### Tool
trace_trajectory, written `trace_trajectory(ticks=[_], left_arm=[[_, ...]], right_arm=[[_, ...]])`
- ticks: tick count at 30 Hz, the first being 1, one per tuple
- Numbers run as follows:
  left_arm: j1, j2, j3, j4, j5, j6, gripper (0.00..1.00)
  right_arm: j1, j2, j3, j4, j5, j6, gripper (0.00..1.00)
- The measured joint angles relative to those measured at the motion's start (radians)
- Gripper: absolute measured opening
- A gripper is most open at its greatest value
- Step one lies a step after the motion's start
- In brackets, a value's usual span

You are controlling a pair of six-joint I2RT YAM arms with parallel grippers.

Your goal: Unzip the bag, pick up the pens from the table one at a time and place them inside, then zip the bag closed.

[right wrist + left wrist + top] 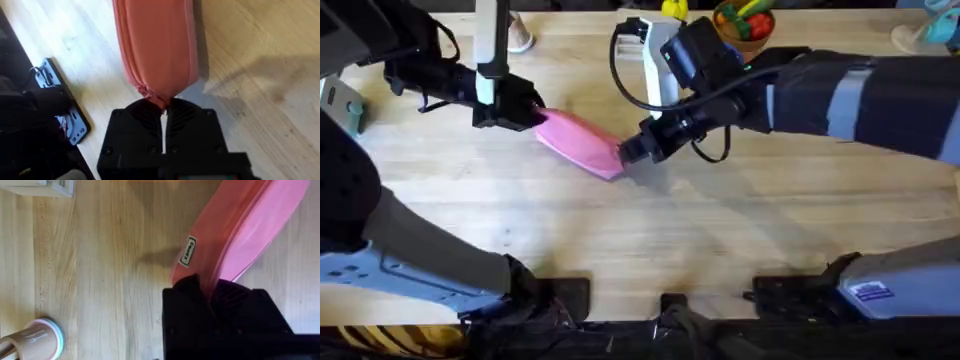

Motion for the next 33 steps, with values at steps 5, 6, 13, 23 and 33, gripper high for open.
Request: trace_trajectory(ticks=[5,6,13,23,33], left_arm=[[-0.002,0.0,0.0,-0.007,0.015,0.0,0.044],[-0.003,0.0,0.0,-0.008,0.019,0.0,0.044],[-0.015,0.0,0.0,-0.012,0.041,0.0,0.044],[-0.012,0.0,-0.001,0.001,0.033,0.0,0.043],[-0.013,0.0,-0.001,0.001,0.033,0.0,0.044]], right_arm=[[-0.037,-0.05,0.0,-0.035,0.0,0.011,0.031],[-0.047,-0.06,0.0,-0.04,0.0,0.015,0.031],[-0.116,-0.124,0.0,-0.049,-0.003,0.058,0.03],[-0.158,-0.17,0.001,-0.091,-0.022,0.157,0.03],[-0.153,-0.171,0.01,-0.101,-0.027,0.177,0.03]])
